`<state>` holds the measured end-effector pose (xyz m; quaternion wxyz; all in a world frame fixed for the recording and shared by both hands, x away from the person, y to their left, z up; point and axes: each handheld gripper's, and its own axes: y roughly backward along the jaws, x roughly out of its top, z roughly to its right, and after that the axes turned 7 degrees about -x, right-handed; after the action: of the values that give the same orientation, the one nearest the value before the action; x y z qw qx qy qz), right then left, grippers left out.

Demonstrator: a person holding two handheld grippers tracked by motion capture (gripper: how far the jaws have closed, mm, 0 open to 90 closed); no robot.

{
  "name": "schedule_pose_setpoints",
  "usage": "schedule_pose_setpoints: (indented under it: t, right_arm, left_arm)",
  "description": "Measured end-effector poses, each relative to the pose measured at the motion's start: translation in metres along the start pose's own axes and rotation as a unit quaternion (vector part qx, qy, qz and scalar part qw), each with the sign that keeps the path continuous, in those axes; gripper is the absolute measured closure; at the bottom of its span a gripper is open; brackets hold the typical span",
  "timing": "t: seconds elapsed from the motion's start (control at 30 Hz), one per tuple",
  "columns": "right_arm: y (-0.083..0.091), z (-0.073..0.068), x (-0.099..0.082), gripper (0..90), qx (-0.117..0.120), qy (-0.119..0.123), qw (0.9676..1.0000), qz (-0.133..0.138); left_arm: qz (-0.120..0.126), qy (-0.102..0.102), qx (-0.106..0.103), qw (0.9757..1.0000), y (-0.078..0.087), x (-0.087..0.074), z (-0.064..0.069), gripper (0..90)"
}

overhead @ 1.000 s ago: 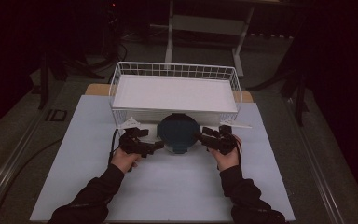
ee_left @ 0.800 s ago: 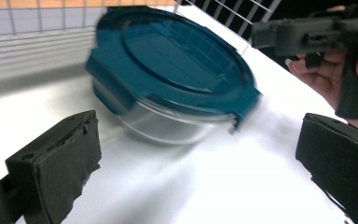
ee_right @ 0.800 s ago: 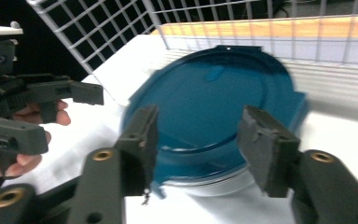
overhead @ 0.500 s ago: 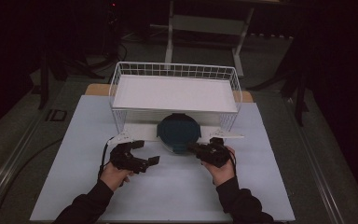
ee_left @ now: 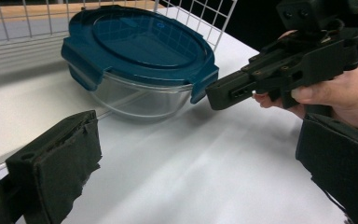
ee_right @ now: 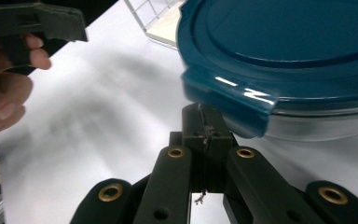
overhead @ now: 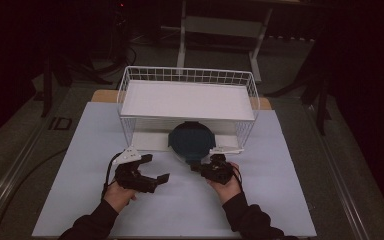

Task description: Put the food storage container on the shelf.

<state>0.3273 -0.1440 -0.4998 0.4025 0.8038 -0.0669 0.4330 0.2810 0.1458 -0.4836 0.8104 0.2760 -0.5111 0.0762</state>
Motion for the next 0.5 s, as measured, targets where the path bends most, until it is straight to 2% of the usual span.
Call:
schedule_pose_setpoints:
  t: [0.2, 0.23, 0.27, 0.33, 0.5]
  right_arm:
    - [-0.011, 0.002, 0.004, 90.0, -0.013, 0.004, 0.9999, -0.001]
    - [-0.014, 0.005, 0.005, 90.0, -0.019, -0.001, 0.9998, -0.004]
    - [-0.014, 0.005, 0.005, 90.0, -0.019, -0.001, 0.9998, -0.004]
    - [-0.018, 0.01, 0.007, 89.9, -0.015, -0.015, 0.9998, 0.0]
    - [-0.029, 0.016, 0.018, 89.9, -0.028, -0.015, 0.9995, 0.006]
  left_arm:
    - [-0.001, 0.002, 0.002, 1.0, 0.0, -0.002, -0.002, 0.3]
    - [0.0, 0.002, 0.002, 1.0, 0.0, -0.002, -0.002, 0.3]
    - [0.001, 0.003, 0.002, 1.0, 0.0, -0.002, -0.002, 0.3]
    - [0.001, 0.002, 0.004, 1.0, 0.0, -0.003, -0.002, 0.3]
    - [-0.002, 0.002, 0.005, 1.0, -0.001, -0.004, -0.003, 0.4]
